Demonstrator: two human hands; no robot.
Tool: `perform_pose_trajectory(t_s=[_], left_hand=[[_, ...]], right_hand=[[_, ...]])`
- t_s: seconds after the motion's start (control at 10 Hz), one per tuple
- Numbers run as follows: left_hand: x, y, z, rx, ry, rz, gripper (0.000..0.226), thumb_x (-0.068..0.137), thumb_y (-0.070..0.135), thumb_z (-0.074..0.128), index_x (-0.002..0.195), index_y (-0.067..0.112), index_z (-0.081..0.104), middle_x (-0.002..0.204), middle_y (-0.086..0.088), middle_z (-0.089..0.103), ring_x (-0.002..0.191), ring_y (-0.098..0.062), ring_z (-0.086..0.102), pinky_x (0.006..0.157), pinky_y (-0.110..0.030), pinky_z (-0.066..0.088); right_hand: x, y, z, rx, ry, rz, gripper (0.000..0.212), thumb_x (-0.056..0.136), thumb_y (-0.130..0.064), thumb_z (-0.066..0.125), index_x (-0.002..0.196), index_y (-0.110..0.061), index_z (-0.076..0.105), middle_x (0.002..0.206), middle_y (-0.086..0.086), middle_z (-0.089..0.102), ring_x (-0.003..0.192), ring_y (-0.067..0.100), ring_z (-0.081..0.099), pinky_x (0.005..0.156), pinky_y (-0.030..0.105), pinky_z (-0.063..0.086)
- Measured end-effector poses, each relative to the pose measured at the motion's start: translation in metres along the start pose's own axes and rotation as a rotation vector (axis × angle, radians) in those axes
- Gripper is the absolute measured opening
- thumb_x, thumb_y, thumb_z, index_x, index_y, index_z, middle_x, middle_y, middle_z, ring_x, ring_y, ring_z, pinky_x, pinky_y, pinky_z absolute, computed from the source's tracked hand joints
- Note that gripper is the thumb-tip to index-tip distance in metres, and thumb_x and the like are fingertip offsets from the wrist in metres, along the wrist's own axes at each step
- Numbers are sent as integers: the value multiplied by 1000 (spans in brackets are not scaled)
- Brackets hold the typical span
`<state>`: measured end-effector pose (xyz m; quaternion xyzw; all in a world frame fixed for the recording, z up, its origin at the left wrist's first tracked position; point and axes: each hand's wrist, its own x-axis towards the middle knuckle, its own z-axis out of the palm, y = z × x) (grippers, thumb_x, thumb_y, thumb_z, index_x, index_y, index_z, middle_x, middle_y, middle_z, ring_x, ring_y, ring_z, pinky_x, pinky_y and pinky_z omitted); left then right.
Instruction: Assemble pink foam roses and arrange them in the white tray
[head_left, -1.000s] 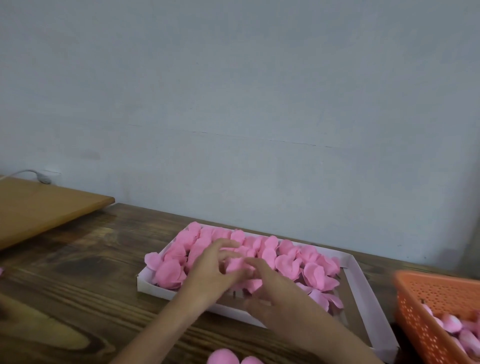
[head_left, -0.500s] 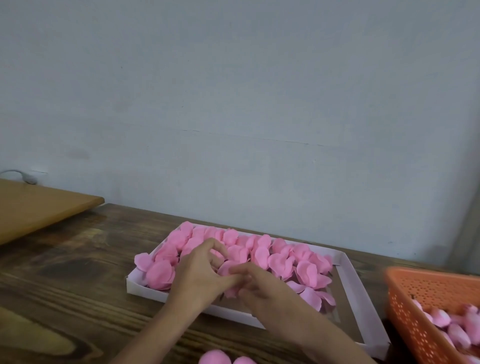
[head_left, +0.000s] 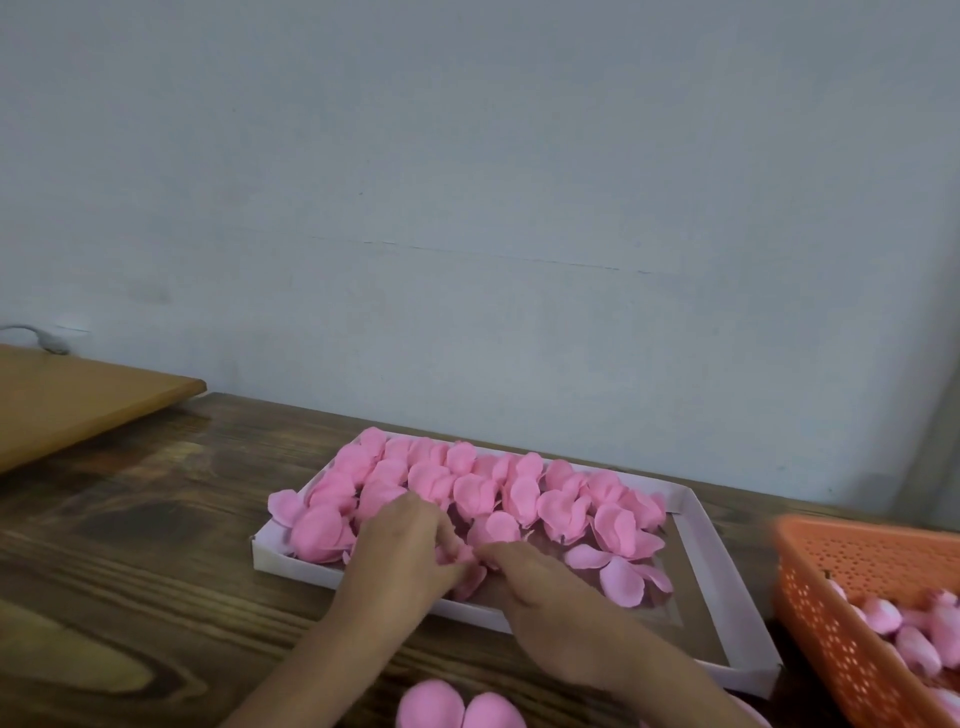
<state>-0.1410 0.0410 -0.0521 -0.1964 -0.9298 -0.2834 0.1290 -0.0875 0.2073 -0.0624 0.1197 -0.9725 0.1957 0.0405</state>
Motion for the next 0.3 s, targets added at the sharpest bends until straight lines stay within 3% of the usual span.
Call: perform_pose_trajectory(t_s=[0.1,0.2,0.3], left_hand=[[2,-1,-3,116,39,31,25,88,56,77,80,33,81,77,18,64,61,7,50,51,-7,33],[5,-4,0,153,13,30,28,90,58,73,90,32,83,85,12,73,61,5,48,56,-6,30],[6,0,-1,117,43,19,31,92,59,68,95,31,80,94,9,74,73,0,58,69,-9,35]], right_hand=[[-4,0,-4,-41,15,-5,43,103,-15,43,145,-27,47,143,-2,52,131,26,48,108,47,40],[-10,-10,-10,-37,-12,22,38,105,-17,44,142,-25,47,140,0,52,129,26,49,106,48,42],[-14,-18,-32,-94,-8,31,34,105,-20,42,138,-24,47,133,-2,53,122,23,52,101,45,46]])
